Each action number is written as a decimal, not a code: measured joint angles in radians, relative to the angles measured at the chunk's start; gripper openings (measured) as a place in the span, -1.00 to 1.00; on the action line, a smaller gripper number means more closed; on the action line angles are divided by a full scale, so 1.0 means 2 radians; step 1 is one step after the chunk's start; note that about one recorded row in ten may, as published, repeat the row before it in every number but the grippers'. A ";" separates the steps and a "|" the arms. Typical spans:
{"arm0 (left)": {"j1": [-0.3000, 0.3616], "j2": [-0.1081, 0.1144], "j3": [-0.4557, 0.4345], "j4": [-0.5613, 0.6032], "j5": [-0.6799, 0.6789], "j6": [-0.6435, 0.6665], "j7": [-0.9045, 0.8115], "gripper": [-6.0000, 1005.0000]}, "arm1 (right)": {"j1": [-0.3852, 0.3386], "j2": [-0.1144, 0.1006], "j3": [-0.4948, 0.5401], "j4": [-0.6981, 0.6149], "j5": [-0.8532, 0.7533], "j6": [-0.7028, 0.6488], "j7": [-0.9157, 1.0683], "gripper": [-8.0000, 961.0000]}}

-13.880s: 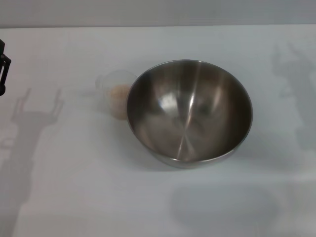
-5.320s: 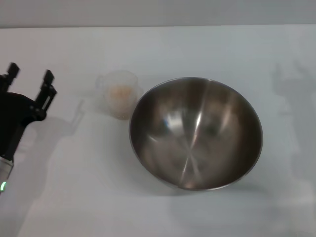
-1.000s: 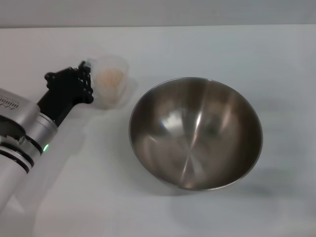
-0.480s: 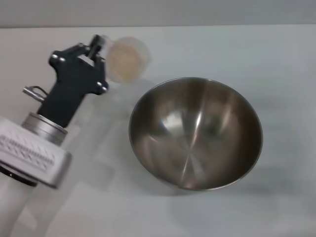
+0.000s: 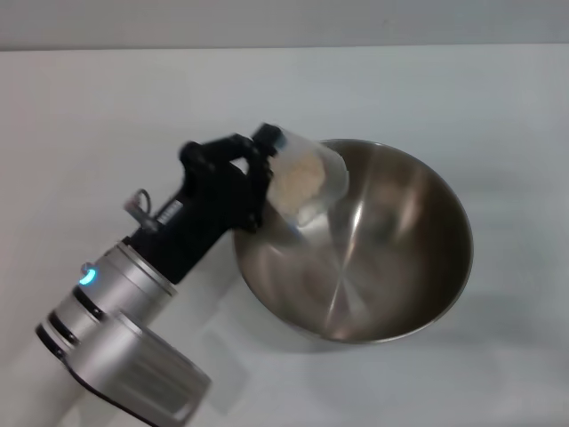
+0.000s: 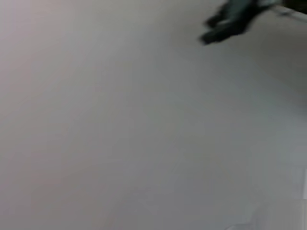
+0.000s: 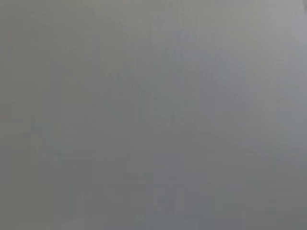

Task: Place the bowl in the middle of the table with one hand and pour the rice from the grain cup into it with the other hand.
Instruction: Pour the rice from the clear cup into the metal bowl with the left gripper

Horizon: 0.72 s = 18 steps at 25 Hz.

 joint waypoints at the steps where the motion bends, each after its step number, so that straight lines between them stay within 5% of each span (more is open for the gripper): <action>1: 0.002 0.000 0.002 -0.006 0.006 -0.006 0.032 -0.92 | 0.001 0.000 0.001 0.001 0.000 0.000 0.000 -0.05; 18: 0.008 0.000 0.058 -0.032 0.019 -0.031 0.388 -0.91 | 0.027 -0.003 0.003 0.018 0.000 0.012 -0.001 -0.05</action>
